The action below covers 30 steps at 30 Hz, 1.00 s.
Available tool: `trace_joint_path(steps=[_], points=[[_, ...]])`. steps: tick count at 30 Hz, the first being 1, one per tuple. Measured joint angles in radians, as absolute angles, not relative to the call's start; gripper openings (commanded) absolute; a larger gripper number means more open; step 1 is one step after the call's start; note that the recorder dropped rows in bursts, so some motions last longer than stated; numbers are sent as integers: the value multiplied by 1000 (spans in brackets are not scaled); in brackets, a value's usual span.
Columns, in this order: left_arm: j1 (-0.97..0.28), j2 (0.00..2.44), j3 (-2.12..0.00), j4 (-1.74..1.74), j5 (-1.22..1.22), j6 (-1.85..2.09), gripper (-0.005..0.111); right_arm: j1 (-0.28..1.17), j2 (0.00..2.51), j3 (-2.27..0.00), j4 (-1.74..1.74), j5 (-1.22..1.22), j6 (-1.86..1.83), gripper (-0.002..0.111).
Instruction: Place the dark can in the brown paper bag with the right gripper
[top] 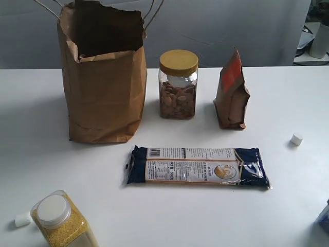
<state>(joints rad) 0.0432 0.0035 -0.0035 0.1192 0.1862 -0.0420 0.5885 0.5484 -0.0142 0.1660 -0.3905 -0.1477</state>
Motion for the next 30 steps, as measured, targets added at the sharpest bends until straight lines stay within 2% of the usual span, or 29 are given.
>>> trace_joint_path(steps=[9, 22, 30], points=[[43, 3, -4, 119, 186, -42, 0, 576, 354, -4, 183, -313, -162, 0], [43, 3, -4, 119, 186, -42, 0, 322, 52, -3, 125, -36, -65, 0], [43, 3, -4, 119, 186, -42, 0, 260, 6, -3, 111, 79, -25, 0]])
